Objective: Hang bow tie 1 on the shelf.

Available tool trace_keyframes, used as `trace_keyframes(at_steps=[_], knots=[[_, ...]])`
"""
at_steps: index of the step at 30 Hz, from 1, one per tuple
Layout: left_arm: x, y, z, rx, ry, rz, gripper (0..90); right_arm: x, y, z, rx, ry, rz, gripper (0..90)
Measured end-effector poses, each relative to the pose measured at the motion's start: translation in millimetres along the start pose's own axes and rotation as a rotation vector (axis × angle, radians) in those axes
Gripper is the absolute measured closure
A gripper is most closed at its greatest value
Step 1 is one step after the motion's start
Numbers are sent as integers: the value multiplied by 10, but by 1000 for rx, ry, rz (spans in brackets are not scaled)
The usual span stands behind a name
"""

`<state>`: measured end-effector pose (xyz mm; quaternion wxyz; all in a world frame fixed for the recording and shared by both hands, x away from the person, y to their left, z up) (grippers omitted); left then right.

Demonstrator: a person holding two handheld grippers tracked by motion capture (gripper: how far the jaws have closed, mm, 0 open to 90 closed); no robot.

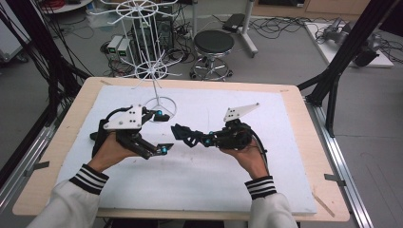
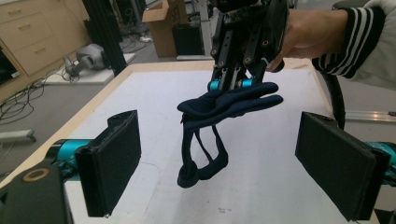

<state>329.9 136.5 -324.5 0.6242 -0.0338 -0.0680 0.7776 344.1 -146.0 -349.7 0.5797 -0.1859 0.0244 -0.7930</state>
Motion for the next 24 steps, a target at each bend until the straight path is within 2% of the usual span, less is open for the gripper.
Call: trace_keyframes(at_steps=[5,7,8,13,16,18,24], knots=[[-37,-9,-11,-13,-10,-12,174,-58,-4,13,3,-16,6,839],[-53,-7,-18,-19,-14,-20,231,-88,-8,25,8,-15,10,839],[-70,-2,-29,-36,-22,-31,245,-94,-12,30,3,-20,11,839],[-94,-2,-43,-50,-24,-41,291,-116,-15,44,8,-27,18,839],[-90,5,-32,-85,-8,-55,353,-136,-9,39,1,-37,21,839],[-88,14,-32,-99,-11,-56,407,-149,-6,33,1,-43,25,839],[-75,13,-29,-109,-18,-51,464,-158,3,32,-5,-42,29,839]])
Point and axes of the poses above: each handheld gripper's, and its own axes: x roughly backward along the jaws, z roughly out of its top, y roughly to its right, the point moved 2 cm from there along -x, roughly forward along the jaws, and after that the axes turned 15 degrees about y, right-handed, at the moved point
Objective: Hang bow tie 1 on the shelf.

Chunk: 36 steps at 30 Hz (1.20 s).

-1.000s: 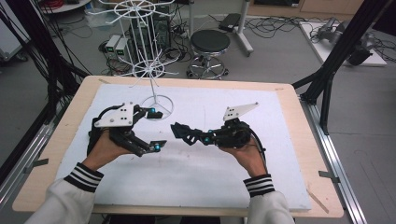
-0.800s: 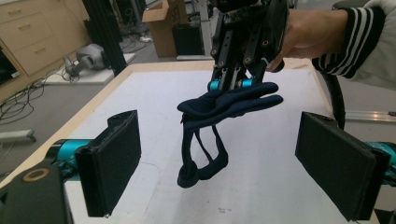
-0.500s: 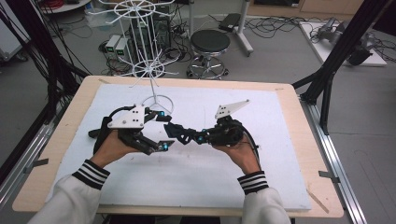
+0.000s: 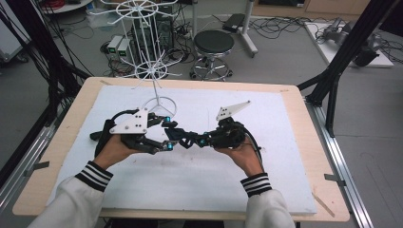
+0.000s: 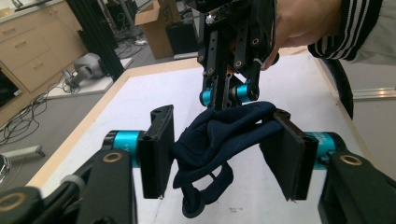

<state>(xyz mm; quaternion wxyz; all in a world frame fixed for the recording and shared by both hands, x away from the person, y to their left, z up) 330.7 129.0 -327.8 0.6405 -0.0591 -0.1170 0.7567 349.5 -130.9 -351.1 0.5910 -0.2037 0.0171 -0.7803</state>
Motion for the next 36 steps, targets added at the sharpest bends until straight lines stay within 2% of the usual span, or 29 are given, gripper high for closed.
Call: trace_keyframes(at_steps=[5,6,8,10,12,14,18,27,28,29,30,31,34,36], knots=[[3,6,9,-14,3,10,552,8,-4,0,-3,-2,-6,838],[5,8,11,-13,8,29,559,9,-6,1,-4,1,-5,839],[13,5,12,-3,15,29,575,14,-6,6,-3,10,-4,839],[23,8,10,-12,9,36,628,22,-4,8,-1,12,-7,839],[26,7,7,-10,9,34,639,23,-6,9,-7,14,-3,839],[33,2,-3,-10,-2,46,725,23,-5,10,-5,16,-4,839],[34,5,-4,-8,-9,54,800,17,-5,10,-4,15,-5,839],[44,7,1,11,1,65,825,19,-4,15,6,27,-3,832],[47,4,3,9,1,68,827,19,-9,14,20,35,-4,771],[53,0,4,8,-1,73,827,19,-9,14,20,35,-4,771],[58,0,2,16,-2,74,829,3,-37,9,83,73,-13,361],[63,-3,-3,16,-1,73,829,-12,-61,11,110,96,-56,235],[72,-3,-10,21,3,86,829,-37,-99,5,173,107,-135,9],[80,-3,-5,23,7,90,829,-35,-105,-7,188,107,-164,6]])
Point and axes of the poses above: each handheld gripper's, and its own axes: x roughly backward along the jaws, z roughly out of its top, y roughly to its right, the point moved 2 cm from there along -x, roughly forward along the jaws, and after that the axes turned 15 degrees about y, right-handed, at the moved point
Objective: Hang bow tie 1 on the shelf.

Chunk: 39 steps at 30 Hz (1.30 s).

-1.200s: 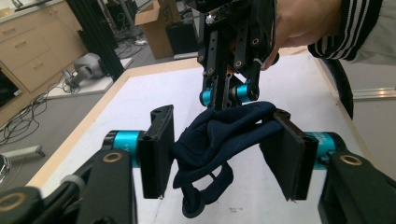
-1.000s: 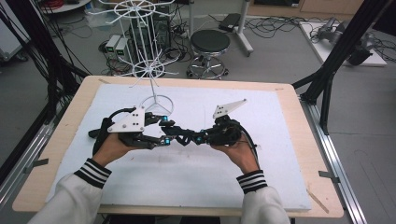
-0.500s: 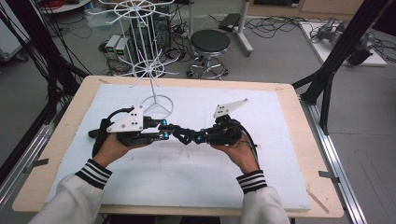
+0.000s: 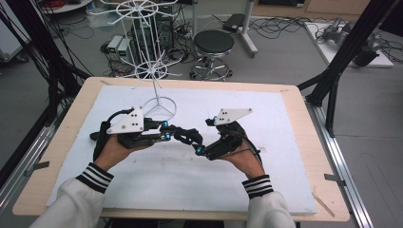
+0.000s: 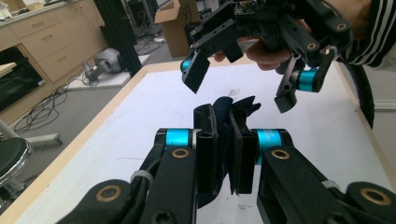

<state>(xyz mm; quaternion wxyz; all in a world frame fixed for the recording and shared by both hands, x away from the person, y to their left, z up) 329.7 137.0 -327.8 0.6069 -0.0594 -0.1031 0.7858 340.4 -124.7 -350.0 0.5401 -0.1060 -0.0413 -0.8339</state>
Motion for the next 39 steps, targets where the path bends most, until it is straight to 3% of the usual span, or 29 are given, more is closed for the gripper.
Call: trace_keyframes(at_steps=[4,19,25,39], knots=[[33,-23,7,13,7,23,829,50,8,-25,-6,39,-16,6],[226,-160,76,79,26,135,828,347,-10,-217,9,87,-89,6],[265,-198,134,99,34,184,828,523,-29,-324,9,114,-144,6],[279,-370,266,162,39,295,828,890,-41,-588,0,245,-253,6]])
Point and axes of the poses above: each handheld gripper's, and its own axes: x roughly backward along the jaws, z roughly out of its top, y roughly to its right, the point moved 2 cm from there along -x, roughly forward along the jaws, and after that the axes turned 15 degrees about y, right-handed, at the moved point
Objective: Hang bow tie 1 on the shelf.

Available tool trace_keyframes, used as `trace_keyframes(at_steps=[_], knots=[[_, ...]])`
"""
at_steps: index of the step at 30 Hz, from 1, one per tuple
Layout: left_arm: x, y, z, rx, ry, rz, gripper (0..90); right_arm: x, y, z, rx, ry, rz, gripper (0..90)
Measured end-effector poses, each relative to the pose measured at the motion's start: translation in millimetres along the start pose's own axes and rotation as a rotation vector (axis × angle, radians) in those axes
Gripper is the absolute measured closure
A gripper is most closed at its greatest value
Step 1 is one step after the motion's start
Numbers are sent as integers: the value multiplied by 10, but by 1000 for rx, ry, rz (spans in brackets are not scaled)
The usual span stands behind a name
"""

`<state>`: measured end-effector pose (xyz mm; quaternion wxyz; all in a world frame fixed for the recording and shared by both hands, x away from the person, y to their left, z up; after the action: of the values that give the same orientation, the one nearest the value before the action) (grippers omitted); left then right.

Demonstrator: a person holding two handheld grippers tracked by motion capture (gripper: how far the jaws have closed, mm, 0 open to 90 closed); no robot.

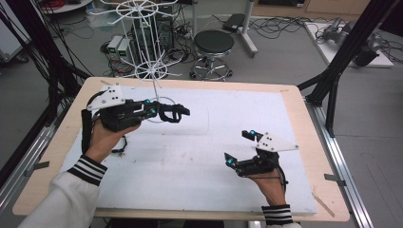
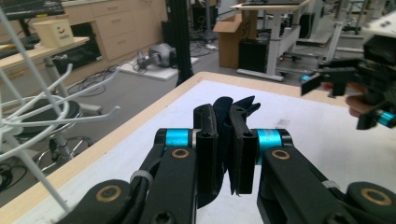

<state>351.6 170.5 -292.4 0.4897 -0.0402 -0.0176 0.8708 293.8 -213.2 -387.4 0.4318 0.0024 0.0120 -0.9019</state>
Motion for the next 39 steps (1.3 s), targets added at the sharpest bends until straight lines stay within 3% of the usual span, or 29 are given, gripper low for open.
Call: trace_keyframes(at_steps=[6,11,19,31,33,34,35,39], knots=[[-29,-80,90,12,12,60,827,224,64,-118,1,65,-67,6],[-47,-130,118,21,10,94,827,330,88,-183,9,80,-110,6],[-82,-201,199,6,1,153,827,392,123,-305,13,50,-131,6],[-145,-283,255,18,2,188,824,405,105,-320,42,27,-136,6],[-158,-306,275,14,-3,201,824,429,101,-318,30,40,-133,6],[-158,-306,275,14,-3,201,824,450,110,-325,40,74,-131,6],[-163,-316,280,16,-3,204,824,480,107,-337,18,89,-130,6],[-194,-347,277,14,-20,216,825,553,126,-417,18,101,-160,6]])
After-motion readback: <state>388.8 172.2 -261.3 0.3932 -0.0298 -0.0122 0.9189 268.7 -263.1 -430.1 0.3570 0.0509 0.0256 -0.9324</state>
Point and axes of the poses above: each handheld gripper's, and its own axes: x roughly backward along the jaws, z roughly out of its top, y roughly to its right, the point moved 2 cm from there along -x, roughly forward along the jaws, and after that the axes turned 15 degrees about y, right-handed, at the moved point
